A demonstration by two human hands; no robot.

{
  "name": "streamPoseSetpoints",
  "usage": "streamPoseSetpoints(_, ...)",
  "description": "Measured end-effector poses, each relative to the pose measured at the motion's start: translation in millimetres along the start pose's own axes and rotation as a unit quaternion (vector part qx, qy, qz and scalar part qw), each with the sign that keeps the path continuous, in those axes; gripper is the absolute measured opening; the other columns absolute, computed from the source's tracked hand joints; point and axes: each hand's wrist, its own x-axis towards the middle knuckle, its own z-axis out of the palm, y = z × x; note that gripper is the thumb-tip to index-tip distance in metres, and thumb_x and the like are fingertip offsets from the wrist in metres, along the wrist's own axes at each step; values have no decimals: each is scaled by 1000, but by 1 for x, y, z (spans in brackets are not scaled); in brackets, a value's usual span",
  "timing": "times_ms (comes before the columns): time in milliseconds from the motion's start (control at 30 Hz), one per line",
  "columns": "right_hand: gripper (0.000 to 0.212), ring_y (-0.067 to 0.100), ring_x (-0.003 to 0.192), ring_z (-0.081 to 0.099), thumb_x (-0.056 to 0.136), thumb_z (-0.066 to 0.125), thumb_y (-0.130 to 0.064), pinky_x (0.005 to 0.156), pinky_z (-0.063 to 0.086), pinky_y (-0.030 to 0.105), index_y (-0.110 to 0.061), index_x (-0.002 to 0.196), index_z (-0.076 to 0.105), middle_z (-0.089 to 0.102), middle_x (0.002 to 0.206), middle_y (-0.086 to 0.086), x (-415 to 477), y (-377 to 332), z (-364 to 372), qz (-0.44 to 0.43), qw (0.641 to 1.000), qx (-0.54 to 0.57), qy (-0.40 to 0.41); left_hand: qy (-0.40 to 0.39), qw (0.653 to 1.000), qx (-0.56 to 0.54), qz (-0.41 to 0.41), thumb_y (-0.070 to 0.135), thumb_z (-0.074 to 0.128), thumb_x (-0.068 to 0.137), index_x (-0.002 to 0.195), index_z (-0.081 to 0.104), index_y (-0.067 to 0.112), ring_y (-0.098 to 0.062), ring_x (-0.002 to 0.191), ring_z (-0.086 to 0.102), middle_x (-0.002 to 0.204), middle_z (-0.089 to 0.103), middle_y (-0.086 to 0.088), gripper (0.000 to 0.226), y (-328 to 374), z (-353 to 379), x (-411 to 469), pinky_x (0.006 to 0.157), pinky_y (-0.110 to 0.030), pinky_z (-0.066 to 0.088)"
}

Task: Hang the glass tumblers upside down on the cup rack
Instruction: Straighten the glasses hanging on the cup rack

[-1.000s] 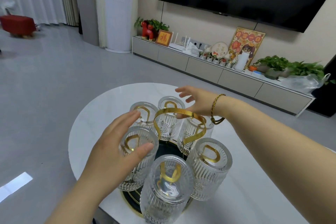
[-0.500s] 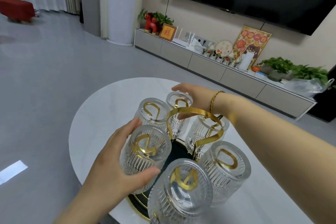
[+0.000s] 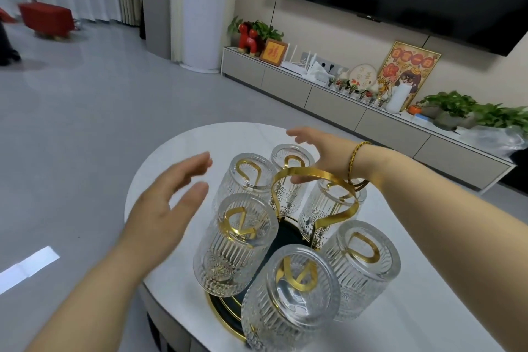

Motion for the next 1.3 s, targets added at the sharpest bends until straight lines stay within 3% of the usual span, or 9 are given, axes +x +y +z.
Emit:
streamPoseSetpoints(67,66,22,128,35,78,59,-31,105,28,33,-22,134,25,36,141,6,-7,-3,-5,-4,999,17,42,-36,996,80,10,22,58,85,90,44,57,24,90,46,100,48,35,38,3,-7,24,77,-1,33)
streamPoseSetpoints(133,52,20,124,39,83,52,-30,102,31,32,-20,130,32,43,136,4,-16,-9,-8,-18,992,63,103,-144,977,154,4,27,60,81,92,43,56,30,85,40,97,43,36,35,8,-7,48,72,-1,32)
streamPoseSetpoints(233,36,7,99,51,83,49,-33,85,41,19,-20,117,47,56,109,-5,-32,-25,-4,-56,976,131,165,-266,941,209,-14,35,69,73,115,48,40,11,90,45,105,45,24,47,14,2,71,79,-8,32)
streamPoseSetpoints(300,30,-3,80,50,81,49,-38,68,42,11,-22,105,54,54,86,-16,-41,-34,5,-79,976,120,164,-297,926,232,-13,34,72,70,124,45,30,0,99,43,114,45,17,61,18,8,81,90,-19,33)
streamPoseSetpoints(400,14,1,68,50,81,50,-37,65,44,17,-25,83,57,53,70,-16,-46,-40,17,-89,978,111,150,-325,909,263,9,32,74,69,129,39,28,-2,105,38,129,46,9,70,24,14,89,92,-21,30)
streamPoseSetpoints(567,22,-5,44,47,82,50,-35,47,37,8,-29,61,49,53,53,-12,-46,-39,20,-84,977,133,144,-404,844,351,37,30,76,68,133,32,28,-11,121,38,141,41,4,79,30,29,100,93,-22,28)
streamPoseSetpoints(767,23,-7,41,45,82,50,-34,44,36,4,-26,61,50,53,51,-10,-45,-39,21,-86,975,157,134,-395,857,329,20,30,80,62,136,20,30,-14,119,40,140,41,2,95,25,24,101,91,-22,32)
streamPoseSetpoints(967,23,-7,41,46,82,52,-34,42,36,3,-28,59,49,54,51,-11,-44,-38,22,-88,971,173,138,-373,874,310,26,32,80,62,132,28,31,-5,106,36,137,43,5,87,21,11,94,90,-22,31)
streamPoseSetpoints(1300,23,-9,40,46,82,52,-32,42,35,2,-28,60,49,54,51,-11,-45,-38,22,-91,970,175,138,-386,866,318,11,29,77,67,135,28,29,-7,121,33,144,35,6,83,19,7,92,96,-21,23)
